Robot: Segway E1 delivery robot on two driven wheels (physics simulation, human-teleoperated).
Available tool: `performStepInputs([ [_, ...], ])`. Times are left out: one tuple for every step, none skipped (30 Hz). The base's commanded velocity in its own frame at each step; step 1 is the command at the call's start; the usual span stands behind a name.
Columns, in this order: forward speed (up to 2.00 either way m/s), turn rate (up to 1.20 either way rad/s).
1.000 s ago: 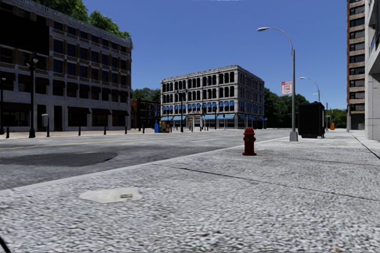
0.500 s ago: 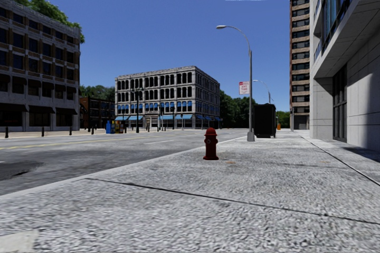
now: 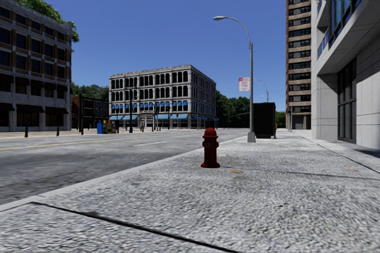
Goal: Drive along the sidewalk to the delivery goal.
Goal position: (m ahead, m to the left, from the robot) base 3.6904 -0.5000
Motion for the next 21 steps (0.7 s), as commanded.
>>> performStepInputs([
  [1.88,0.00],
  [1.88,0.00],
  [1.88,0.00],
  [1.88,0.00],
  [1.87,0.00],
  [1.87,0.00],
  [1.87,0.00],
  [1.87,0.00],
  [1.87,0.00],
  [1.87,0.00],
  [1.86,0.00],
  [1.86,0.00],
  [1.81,0.00],
  [1.79,0.00],
  [1.78,0.00],
  [1.78,-0.01],
  [1.78,-0.01],
  [1.73,-0.23],
  [1.64,-0.45],
  [1.59,-0.51],
  [1.59,-0.51],
])
